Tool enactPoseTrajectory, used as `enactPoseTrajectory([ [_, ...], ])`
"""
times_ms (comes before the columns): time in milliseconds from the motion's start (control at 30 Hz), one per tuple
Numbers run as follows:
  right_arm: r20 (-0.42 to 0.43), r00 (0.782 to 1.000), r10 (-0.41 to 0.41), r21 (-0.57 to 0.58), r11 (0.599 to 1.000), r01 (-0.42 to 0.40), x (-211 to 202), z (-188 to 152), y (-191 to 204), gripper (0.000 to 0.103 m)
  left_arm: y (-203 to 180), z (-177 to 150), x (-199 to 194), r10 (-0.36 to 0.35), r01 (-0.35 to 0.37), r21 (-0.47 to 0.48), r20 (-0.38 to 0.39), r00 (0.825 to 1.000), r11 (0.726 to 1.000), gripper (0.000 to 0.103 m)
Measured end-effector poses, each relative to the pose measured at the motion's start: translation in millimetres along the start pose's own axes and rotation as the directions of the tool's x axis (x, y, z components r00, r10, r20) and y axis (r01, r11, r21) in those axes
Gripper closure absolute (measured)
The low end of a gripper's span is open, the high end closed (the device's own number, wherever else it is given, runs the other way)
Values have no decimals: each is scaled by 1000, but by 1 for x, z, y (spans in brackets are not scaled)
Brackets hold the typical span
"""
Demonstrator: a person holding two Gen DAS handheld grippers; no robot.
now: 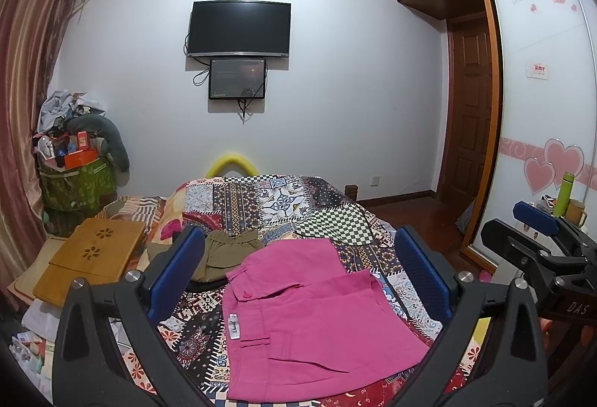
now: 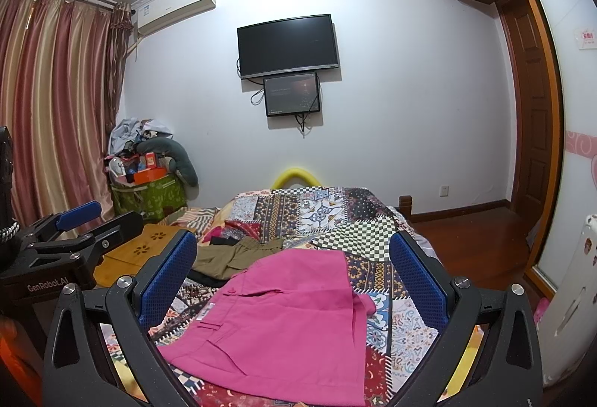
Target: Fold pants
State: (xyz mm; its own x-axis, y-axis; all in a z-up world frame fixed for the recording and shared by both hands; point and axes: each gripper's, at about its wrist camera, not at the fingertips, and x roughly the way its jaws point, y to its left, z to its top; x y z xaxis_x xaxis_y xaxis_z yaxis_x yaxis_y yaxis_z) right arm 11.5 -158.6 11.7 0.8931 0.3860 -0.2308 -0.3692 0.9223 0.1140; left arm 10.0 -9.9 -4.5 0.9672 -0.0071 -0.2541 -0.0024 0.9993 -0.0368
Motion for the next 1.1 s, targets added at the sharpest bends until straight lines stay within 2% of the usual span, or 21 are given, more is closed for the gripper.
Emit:
enactPoseTrajectory([
  [333,-14,1000,-1,6,1000,1,3,-1,-4,0,0,1,6,-3,3,-2,-12,1000,1000,0],
  [600,-53,999,-7,19,1000,8,19,-5,-12,0,6,-4,31,1,-1,-4,-49,999,1000,0],
  [900,-144,989,-20,44,999,26,59,-23,-32,0,22,-17,99,31,-29,11,-171,985,1000,0],
  [1100,-259,965,-44,53,997,60,99,-46,-54,0,40,-35,156,48,-41,27,-292,955,999,0],
])
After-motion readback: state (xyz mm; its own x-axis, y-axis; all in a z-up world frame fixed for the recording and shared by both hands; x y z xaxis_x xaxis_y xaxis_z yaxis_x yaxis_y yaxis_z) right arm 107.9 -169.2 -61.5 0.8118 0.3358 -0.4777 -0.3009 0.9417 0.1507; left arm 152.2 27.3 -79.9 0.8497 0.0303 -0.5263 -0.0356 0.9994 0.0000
